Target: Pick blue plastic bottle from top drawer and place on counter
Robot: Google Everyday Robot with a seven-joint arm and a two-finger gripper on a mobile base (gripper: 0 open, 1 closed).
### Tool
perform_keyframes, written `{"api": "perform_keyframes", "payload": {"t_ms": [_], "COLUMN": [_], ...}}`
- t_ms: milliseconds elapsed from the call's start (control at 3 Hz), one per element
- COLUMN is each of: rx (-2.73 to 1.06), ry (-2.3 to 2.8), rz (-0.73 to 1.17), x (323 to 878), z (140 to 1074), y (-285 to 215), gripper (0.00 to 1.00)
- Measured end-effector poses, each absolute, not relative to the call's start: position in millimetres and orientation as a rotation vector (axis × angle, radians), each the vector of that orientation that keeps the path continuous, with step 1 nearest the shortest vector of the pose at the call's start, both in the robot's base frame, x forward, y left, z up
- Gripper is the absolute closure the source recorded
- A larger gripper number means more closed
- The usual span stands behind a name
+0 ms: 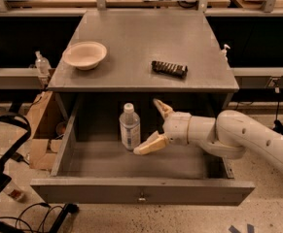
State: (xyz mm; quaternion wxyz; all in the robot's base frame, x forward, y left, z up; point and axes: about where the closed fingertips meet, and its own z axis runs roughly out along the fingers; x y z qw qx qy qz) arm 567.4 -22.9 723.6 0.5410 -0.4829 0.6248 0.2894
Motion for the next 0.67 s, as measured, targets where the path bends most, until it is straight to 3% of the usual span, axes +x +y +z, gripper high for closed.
{"api": "perform_keyframes", "payload": {"t_ms": [333, 667], "rx": [-1.177, -1.189], "ry": [1.488, 1.470], "rz": [0.724, 0.748], "x": [584.3, 593.0], "z": [700.0, 692.9], "y": [0.0, 14.6], "gripper": [0.01, 0.22]}}
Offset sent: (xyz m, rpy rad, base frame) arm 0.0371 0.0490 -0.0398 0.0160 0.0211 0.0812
